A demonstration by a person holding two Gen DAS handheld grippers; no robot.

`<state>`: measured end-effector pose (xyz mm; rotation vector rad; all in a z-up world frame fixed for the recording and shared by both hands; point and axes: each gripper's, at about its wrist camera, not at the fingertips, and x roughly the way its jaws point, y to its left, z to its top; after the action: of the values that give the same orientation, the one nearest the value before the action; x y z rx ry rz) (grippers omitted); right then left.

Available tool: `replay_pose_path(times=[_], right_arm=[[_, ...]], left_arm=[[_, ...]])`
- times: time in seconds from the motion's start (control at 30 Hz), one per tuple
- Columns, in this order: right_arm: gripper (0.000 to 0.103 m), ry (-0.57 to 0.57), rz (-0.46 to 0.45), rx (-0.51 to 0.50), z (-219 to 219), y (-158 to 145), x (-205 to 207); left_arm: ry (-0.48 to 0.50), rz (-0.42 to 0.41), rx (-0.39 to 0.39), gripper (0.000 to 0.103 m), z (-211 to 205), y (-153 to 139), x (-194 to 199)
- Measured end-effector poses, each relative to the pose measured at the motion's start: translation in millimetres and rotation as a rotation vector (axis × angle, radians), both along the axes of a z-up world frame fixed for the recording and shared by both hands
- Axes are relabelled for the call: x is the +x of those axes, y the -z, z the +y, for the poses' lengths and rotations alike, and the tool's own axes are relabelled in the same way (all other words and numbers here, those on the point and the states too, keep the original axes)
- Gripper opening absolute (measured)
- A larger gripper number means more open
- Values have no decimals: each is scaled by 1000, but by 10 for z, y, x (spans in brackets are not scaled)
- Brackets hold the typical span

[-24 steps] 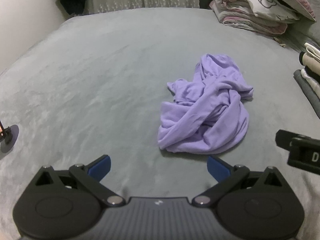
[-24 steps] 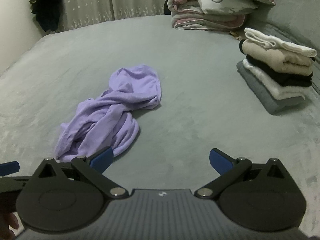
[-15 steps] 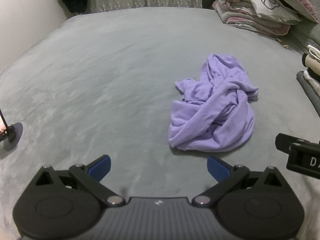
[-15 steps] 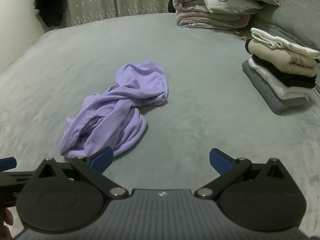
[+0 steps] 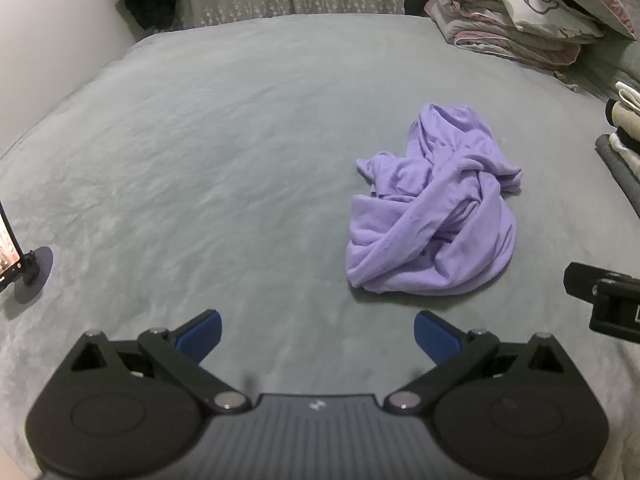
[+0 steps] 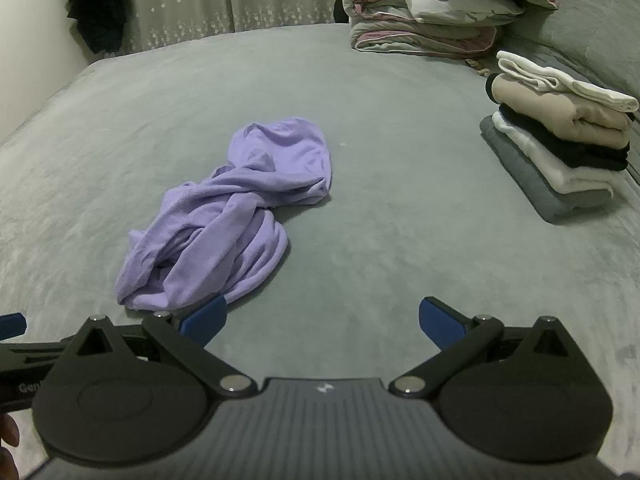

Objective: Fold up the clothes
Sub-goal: 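Move both grippers toward the crumpled lavender shirt on the bed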

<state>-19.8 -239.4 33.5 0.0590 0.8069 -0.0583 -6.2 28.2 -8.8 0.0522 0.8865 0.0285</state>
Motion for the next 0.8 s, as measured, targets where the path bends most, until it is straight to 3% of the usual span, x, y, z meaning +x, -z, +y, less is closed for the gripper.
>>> replay_pose_path(times=[0.8], right_arm=[[103, -7, 10, -23, 2, 67, -3]], left_arm=[[10, 1, 37, 103, -56, -10, -44]])
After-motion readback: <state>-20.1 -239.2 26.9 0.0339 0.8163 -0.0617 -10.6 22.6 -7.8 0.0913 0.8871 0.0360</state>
